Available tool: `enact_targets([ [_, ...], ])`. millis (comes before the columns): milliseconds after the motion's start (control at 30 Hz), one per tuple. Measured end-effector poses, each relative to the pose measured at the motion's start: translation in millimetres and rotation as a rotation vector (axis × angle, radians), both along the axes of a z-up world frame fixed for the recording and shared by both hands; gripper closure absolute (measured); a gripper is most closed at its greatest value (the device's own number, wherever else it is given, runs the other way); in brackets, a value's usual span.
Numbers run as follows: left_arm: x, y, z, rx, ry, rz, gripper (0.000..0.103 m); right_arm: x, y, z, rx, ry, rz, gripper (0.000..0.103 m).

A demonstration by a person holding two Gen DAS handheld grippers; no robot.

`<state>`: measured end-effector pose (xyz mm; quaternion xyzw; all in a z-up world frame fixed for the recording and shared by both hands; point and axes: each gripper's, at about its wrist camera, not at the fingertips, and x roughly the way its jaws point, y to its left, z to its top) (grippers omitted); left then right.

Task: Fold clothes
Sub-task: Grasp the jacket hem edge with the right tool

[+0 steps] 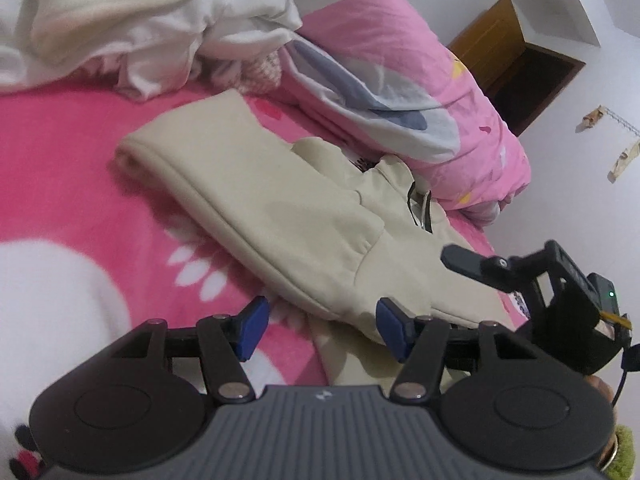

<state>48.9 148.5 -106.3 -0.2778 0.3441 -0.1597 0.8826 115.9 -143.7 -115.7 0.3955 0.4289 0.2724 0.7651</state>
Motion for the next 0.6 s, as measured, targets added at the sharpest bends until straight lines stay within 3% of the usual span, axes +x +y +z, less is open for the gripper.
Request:
enact_targets([
  [133, 0, 2, -1, -0.01, -0.008, -0.002, 0.044, 2, 10, 1, -0.037, -0.016, -0.007, 0.018],
  [367, 1, 1, -5, -0.011, -0.015, -0.004, 0.044, -7, 23, 2, -0.112, -0.069, 0.007, 0.028],
  [467, 2, 0, -4, -0.004, -0.018, -0.005, 0.044, -10, 29, 3, -0.177, -0.108, 0.006, 0.039],
  [600, 1, -2, -3, 0.006, -0.019, -0.002, 0.044, -18, 39, 6, -0.305, -0.18, 0.028, 0.073],
])
